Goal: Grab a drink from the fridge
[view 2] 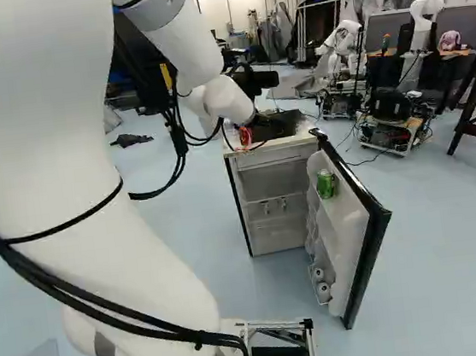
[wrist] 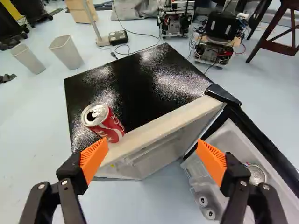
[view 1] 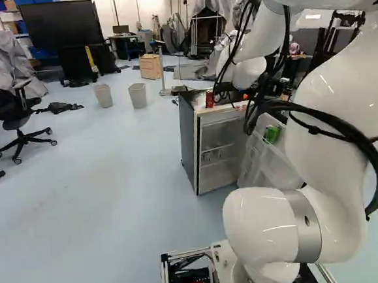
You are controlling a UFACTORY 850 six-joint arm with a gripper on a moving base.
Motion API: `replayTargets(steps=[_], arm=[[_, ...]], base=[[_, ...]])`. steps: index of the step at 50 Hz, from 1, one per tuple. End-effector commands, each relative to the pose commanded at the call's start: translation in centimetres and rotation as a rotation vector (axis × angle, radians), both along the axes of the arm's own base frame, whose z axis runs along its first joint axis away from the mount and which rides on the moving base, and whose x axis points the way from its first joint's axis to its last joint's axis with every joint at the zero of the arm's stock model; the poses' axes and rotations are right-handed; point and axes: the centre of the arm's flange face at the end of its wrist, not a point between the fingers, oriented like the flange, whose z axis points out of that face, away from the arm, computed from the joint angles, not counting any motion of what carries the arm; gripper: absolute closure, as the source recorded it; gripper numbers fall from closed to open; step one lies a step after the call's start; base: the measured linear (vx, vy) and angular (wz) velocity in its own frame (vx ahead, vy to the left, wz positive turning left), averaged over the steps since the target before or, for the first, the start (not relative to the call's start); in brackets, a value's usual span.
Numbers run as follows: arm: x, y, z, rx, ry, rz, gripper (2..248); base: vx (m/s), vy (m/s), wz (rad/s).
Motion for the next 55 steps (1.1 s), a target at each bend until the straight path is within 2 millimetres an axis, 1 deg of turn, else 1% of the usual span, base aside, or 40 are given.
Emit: replayTargets(steps=[55], arm=[[-1.8, -9.0, -0.1, 0.034, -0.014, -0.213, 3]], base=[[0.0, 0.0, 0.0]])
